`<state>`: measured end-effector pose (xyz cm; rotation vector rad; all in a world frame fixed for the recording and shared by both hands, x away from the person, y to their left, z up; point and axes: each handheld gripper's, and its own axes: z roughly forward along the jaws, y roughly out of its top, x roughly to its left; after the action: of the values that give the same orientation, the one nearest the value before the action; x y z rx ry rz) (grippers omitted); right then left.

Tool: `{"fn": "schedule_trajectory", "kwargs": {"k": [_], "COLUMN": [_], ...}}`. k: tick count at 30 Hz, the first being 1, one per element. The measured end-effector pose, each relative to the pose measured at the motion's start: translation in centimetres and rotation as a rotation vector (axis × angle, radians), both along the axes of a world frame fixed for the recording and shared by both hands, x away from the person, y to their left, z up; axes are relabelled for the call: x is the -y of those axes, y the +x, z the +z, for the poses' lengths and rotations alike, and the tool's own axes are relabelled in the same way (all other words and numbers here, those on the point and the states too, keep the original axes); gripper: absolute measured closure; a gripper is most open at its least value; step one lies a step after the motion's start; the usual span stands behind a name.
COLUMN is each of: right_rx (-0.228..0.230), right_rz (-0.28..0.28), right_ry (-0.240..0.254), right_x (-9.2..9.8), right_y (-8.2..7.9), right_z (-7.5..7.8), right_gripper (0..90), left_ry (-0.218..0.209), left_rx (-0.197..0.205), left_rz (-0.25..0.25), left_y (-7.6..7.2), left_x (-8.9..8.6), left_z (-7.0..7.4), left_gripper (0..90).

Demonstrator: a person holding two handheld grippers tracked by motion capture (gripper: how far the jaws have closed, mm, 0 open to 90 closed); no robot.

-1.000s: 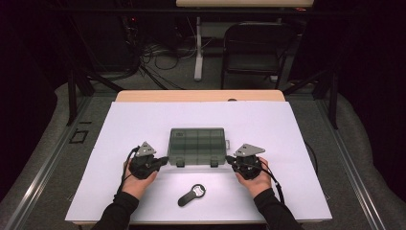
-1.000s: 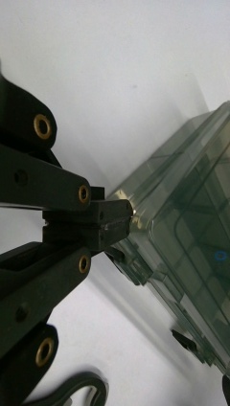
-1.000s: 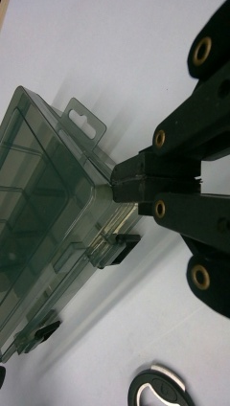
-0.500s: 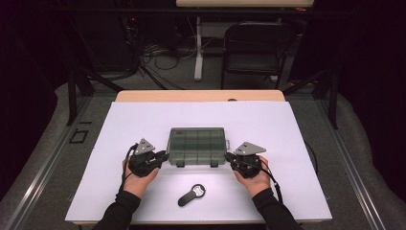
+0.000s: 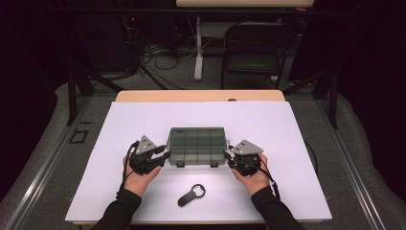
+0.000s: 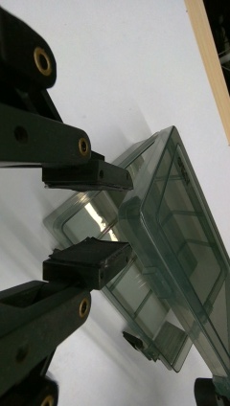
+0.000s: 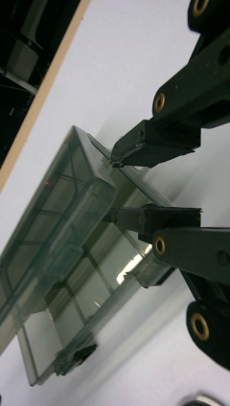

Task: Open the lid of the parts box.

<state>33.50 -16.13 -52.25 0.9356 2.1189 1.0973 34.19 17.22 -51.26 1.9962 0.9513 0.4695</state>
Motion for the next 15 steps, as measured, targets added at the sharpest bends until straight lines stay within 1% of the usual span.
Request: {"fn": "schedule_trajectory", "kwargs": {"k": [1, 3, 5, 6, 10, 15], "right_rx": [0.01, 0.014, 0.028, 0.032, 0.026, 0.026], "right_rz": [0.0, 0.003, -0.004, -0.008, -0.011, -0.014], "right_ry": [0.004, 0.007, -0.015, -0.016, -0.001, -0.005], "right_x": [-0.1, -0.4, -0.6, -0.6, -0.5, -0.6], "right_y": [0.2, 0.4, 0.5, 0.6, 1.0, 1.3], "right_z": [0.3, 0.7, 0.9, 1.1, 1.5, 2.0], "right_gripper": [69.1, 69.8, 70.4, 70.9, 71.9, 72.5], "left_ry": [0.003, 0.006, 0.005, 0.005, 0.013, 0.016], "left_rx": [0.004, 0.016, 0.021, 0.018, 0.025, 0.033], "left_rz": [-0.001, 0.004, 0.008, 0.011, 0.014, 0.024], "left_y": [0.1, 0.2, 0.3, 0.4, 0.7, 1.1], "left_x": [0.1, 0.3, 0.3, 0.3, 0.4, 0.5], "left_z": [0.2, 0.6, 0.9, 1.0, 1.5, 2.1], "left_gripper": [63.4, 62.8, 62.8, 63.0, 63.5, 64.3]}}
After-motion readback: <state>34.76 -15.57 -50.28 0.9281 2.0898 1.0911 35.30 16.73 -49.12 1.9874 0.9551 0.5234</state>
